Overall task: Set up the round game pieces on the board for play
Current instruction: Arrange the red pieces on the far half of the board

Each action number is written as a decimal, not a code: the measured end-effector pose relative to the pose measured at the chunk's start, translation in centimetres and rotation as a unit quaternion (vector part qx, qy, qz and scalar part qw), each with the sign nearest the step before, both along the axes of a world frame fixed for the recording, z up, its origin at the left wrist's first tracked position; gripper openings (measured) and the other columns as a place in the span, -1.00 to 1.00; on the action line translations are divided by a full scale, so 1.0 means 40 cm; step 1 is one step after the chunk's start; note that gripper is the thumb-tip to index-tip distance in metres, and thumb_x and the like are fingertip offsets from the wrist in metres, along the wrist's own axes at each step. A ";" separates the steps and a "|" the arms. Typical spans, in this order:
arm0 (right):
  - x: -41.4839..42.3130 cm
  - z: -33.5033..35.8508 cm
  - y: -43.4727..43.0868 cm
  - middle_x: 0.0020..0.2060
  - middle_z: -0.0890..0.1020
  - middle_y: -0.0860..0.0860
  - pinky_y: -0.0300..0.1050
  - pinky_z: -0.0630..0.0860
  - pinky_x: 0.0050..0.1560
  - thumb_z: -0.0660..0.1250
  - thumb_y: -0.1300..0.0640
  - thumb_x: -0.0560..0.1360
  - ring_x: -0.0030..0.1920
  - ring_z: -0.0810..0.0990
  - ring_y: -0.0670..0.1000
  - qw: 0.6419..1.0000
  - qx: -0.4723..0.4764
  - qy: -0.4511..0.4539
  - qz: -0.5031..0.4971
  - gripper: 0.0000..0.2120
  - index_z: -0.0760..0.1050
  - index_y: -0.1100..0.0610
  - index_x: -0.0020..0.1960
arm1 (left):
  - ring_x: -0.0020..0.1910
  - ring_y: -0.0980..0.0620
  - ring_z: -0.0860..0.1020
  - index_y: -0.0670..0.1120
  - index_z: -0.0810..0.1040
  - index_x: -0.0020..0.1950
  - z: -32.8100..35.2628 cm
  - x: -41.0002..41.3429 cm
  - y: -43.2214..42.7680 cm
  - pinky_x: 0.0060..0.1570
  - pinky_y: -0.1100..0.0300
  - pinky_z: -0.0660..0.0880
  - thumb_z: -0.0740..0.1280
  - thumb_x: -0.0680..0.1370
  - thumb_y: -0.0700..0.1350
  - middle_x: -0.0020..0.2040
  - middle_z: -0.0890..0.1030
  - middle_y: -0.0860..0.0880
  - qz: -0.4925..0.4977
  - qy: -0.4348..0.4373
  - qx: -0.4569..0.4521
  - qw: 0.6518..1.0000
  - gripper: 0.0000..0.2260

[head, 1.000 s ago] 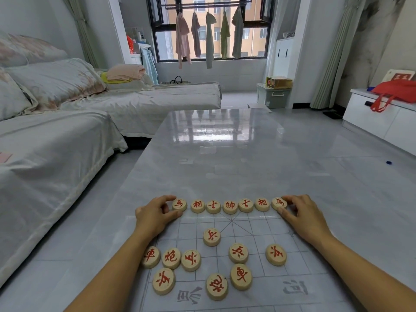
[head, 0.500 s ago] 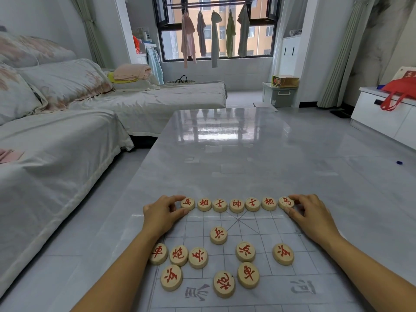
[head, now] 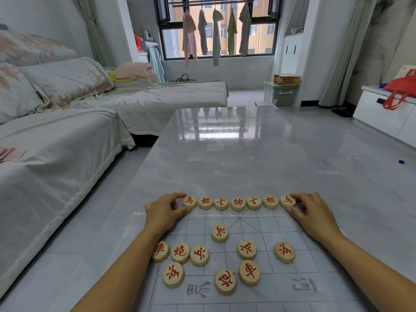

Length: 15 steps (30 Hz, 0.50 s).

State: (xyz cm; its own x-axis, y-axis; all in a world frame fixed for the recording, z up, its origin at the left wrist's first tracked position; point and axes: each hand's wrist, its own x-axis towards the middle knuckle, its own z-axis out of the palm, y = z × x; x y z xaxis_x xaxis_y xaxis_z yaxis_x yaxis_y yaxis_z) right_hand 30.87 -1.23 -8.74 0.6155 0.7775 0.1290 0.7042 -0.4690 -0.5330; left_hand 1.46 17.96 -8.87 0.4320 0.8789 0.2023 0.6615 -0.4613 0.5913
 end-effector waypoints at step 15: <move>-0.001 0.003 -0.001 0.01 0.47 0.02 0.01 0.45 0.08 0.33 0.12 0.48 -0.01 0.48 0.03 0.992 0.088 0.086 -0.028 -0.61 0.37 0.17 0.26 | -0.11 0.01 0.49 -0.04 0.43 0.26 0.024 -0.027 -0.003 0.12 0.00 0.45 0.35 0.49 -0.02 -0.11 0.53 -0.06 -0.005 -0.127 -0.157 0.979 -0.64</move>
State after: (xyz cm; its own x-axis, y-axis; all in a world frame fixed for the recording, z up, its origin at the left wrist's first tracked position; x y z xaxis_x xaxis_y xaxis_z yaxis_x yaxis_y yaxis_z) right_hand 30.84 -1.27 -8.63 0.6814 0.7164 0.1499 0.5717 -0.3931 -0.7201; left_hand 0.36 17.85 -7.90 0.4118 0.9109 0.0255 0.4712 -0.2368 0.8496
